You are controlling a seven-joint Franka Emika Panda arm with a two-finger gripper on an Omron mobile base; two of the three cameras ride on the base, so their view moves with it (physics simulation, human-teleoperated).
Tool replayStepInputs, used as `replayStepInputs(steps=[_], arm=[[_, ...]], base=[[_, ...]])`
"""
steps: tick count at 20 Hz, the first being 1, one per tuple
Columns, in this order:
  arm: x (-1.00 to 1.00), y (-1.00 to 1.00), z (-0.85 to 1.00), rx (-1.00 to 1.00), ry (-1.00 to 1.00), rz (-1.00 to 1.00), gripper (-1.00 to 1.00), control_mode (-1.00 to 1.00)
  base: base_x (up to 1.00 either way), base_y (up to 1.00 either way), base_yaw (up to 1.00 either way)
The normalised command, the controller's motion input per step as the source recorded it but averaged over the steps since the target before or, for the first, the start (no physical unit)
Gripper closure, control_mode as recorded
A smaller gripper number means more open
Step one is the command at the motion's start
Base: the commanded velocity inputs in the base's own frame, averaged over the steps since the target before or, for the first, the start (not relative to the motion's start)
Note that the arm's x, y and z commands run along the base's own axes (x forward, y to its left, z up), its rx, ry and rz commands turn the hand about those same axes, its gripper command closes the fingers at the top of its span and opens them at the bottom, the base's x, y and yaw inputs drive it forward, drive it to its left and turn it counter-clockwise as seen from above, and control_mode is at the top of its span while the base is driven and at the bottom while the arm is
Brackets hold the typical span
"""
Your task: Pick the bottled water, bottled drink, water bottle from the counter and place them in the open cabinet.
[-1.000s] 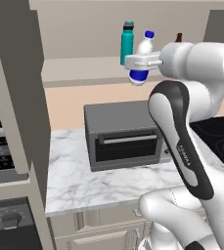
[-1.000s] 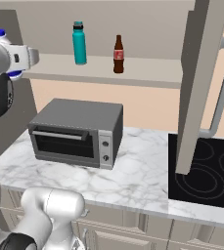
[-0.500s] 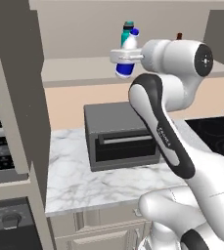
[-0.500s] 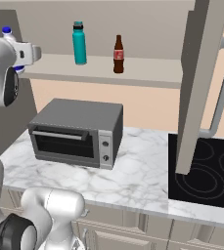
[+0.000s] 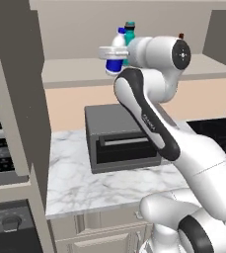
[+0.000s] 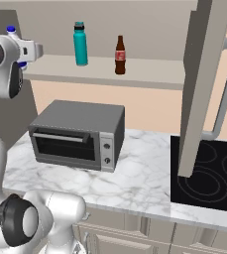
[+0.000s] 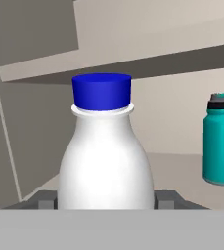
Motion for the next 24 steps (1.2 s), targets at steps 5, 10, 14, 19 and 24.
replayStepInputs(steps=[5,10,14,19,24], arm=[[0.46,0.18,-0.02,0.00,0.01,0.00,1.00,-1.00],[0.41,0.14,-0.13,0.00,0.00,0.00,1.00,-1.00],[0.37,0.10,-0.13,0.00,0.00,0.00,1.00,-1.00],[0.39,0.12,-0.11,0.00,0.00,0.00,1.00,-1.00],[0.38,0.14,-0.12,0.00,0.00,0.00,1.00,-1.00]], base=[[0.00,0.00,0.00],[0.00,0.00,0.00],[0.00,0.00,0.00],[0.00,0.00,0.00],[0.00,0.00,0.00]])
